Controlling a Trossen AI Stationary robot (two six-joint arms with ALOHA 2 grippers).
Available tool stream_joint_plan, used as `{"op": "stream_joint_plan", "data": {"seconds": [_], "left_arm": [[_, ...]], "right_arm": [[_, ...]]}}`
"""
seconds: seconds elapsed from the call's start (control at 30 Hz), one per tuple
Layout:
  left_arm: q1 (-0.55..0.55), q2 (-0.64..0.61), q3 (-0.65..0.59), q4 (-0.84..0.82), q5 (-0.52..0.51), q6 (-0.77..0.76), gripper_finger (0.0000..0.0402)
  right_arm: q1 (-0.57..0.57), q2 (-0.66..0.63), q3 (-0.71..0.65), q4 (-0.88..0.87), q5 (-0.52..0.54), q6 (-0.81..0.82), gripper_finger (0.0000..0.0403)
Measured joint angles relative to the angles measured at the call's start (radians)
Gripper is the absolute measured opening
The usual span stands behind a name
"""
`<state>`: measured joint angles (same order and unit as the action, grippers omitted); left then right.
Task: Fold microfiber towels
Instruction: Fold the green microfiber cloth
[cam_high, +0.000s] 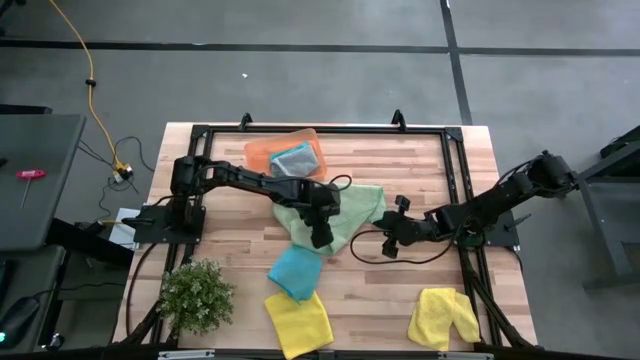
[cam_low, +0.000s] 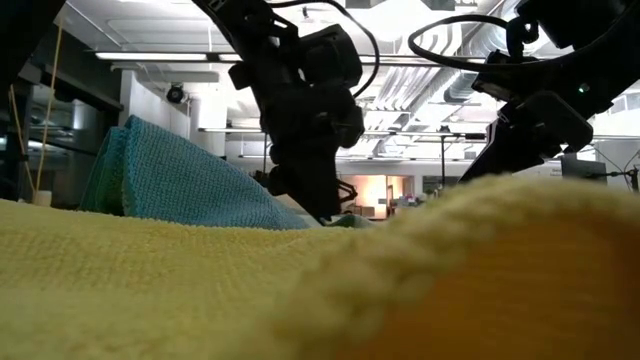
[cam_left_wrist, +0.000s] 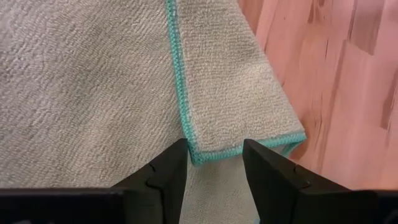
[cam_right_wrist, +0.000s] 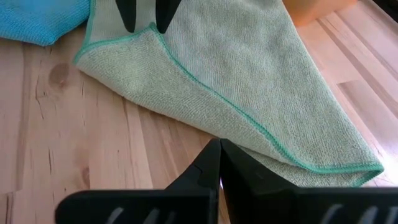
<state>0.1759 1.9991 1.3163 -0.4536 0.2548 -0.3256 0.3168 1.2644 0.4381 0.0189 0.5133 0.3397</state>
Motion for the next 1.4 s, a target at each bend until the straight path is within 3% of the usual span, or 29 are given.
{"op": "stream_joint_plan", "data": {"seconds": [0.8,1.03,1.4], "left_arm": [[-0.013,0.016,0.000,0.041,-0.026,-0.083,0.0145],[-0.023,0.021,0.000,0.034,-0.080,0.080,0.0145],[-0.132,0.021,0.000,-0.033,-0.348,0.388,0.0145]], "right_arm": [[0.000,0.000,0.000,0.000,0.000,0.003,0.0000],[0.000,0.000,0.000,0.000,0.000,0.002,0.0000],[-0.002,0.000,0.000,0.000,0.010,0.019,0.0000]]}}
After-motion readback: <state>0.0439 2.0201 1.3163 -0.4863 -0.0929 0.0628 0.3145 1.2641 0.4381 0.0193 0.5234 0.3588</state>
